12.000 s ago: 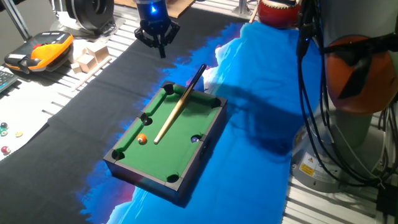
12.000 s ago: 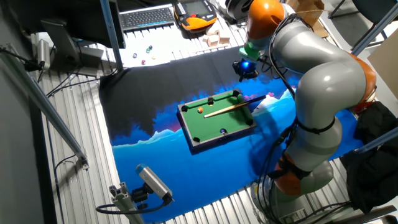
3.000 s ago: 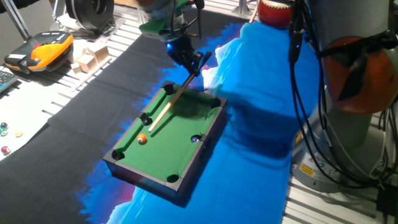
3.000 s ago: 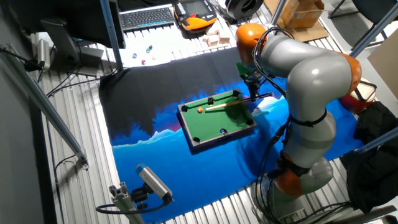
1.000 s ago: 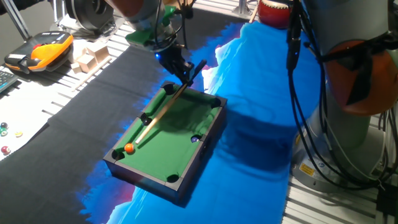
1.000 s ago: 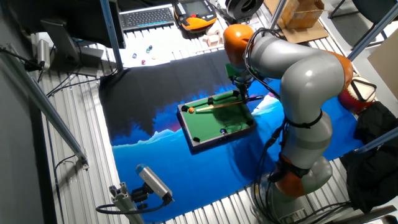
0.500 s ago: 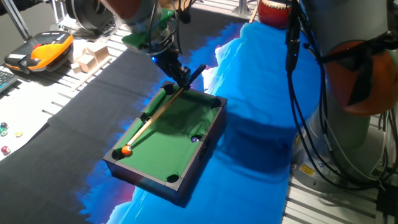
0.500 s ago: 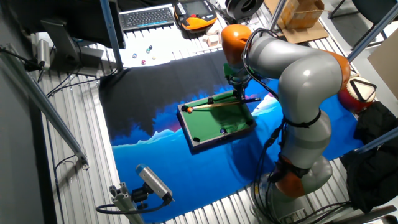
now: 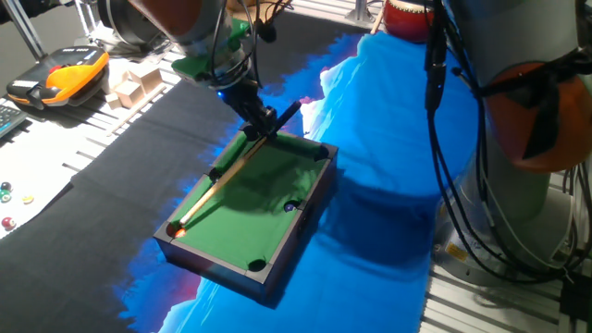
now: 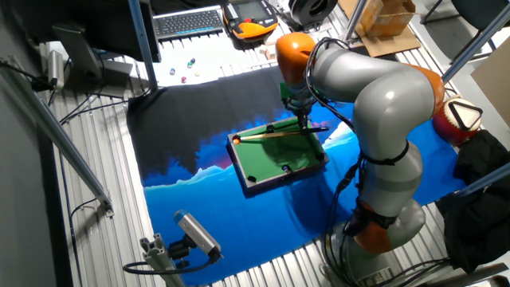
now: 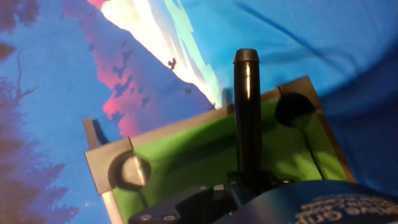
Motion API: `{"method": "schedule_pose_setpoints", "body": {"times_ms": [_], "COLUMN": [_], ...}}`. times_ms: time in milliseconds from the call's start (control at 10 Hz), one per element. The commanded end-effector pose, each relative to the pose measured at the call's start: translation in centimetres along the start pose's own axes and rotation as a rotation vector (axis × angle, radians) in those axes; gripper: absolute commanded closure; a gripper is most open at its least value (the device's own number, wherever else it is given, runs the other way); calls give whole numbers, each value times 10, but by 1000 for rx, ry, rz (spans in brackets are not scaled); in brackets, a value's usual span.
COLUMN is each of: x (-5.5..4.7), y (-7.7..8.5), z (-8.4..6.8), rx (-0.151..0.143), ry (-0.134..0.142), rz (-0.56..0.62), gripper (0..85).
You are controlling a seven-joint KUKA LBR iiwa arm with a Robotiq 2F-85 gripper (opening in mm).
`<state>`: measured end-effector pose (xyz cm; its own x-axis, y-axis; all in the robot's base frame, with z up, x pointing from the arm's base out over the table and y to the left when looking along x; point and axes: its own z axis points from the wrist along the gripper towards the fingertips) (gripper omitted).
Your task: Hit the pool ball
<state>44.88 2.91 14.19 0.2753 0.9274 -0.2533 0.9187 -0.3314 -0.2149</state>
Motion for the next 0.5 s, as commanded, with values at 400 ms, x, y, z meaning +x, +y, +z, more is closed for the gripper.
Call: {"method": "schedule_pose_setpoints", "body": {"times_ms": [400], "x": [-42], "y": [8], "z": [-18], "rx": [-183], "ry": [120], "rz": [-281], "gripper": [850]}}
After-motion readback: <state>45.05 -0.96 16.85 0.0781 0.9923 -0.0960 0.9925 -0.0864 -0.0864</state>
